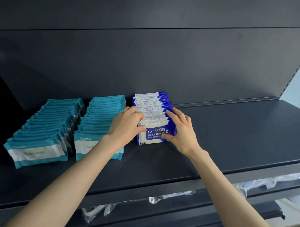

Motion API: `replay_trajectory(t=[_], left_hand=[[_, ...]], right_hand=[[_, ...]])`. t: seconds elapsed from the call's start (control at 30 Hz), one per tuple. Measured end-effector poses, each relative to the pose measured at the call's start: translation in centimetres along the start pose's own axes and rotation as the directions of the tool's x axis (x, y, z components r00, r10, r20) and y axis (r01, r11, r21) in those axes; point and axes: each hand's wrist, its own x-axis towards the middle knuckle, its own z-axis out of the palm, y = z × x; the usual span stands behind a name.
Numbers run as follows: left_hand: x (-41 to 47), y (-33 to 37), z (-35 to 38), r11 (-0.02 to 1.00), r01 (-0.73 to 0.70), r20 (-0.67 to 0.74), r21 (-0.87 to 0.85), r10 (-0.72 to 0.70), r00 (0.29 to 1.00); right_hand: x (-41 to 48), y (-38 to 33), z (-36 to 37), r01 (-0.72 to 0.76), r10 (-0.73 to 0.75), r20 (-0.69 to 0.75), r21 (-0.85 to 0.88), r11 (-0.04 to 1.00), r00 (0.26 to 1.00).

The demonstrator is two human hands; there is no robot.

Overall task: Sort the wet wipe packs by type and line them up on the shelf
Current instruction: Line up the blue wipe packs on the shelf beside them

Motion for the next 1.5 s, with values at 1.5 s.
replay_trajectory(t=[1.5], left_hand=[[-2.9, 1.2, -1.9, 0.998, -0.060, -0.017, 0.013, 0.061, 0.998]], right_hand=[[-2.5, -4.0, -3.6, -0.061, 0.054, -0.035, -0.247, 0.967, 0.998]])
